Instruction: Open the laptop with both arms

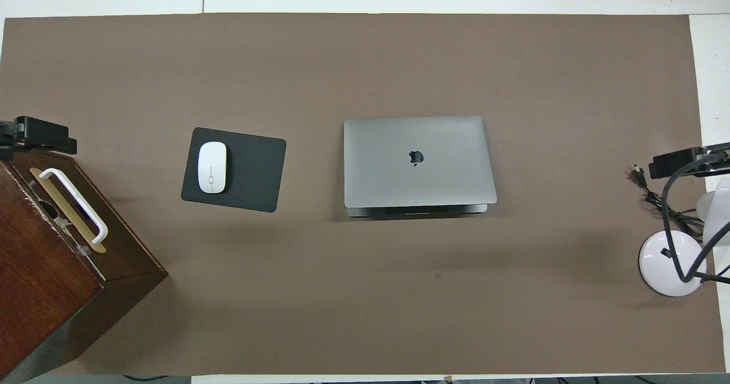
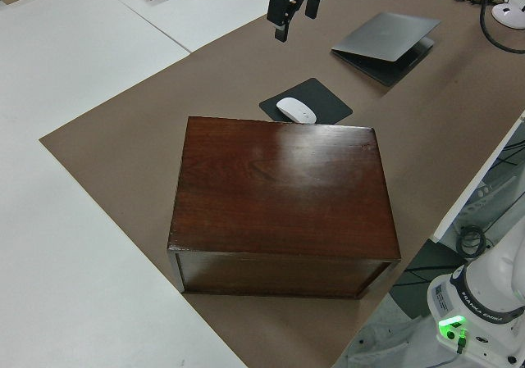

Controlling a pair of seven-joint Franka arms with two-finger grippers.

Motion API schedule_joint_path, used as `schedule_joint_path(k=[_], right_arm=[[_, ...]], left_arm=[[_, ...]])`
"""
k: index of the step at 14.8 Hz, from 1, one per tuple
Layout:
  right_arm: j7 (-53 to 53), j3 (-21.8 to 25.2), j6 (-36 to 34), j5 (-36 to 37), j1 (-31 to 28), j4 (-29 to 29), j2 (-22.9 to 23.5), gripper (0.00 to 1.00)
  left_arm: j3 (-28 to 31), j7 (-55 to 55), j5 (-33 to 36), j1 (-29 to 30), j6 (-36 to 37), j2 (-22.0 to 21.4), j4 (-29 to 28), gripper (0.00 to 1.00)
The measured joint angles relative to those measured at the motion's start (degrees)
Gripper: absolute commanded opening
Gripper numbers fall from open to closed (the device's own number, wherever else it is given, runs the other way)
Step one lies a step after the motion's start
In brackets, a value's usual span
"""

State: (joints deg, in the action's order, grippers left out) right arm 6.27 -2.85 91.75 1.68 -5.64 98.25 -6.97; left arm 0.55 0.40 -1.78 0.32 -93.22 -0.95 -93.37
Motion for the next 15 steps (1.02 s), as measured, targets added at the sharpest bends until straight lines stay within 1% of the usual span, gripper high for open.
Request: schedule_joint_path(k=[3, 11, 15], right_arm=[[0.0, 0.1, 0.7, 0.0, -0.9, 0.0, 0.0, 1.00], [0.2, 0.0, 1.2, 0.0, -0.9, 0.0, -0.1, 1.00], [0.1, 0.0, 2.0, 0.0, -1.0, 2.2, 0.0, 1.00]], left_arm=[[0.0, 0.0, 0.0, 0.0, 0.0, 0.0, 0.0, 1.00], [0.1, 0.0, 0.0, 0.1, -0.1, 0.0, 0.0, 1.00], [0.0, 0.0, 0.0, 0.1, -0.9, 0.0, 0.0, 1.00]])
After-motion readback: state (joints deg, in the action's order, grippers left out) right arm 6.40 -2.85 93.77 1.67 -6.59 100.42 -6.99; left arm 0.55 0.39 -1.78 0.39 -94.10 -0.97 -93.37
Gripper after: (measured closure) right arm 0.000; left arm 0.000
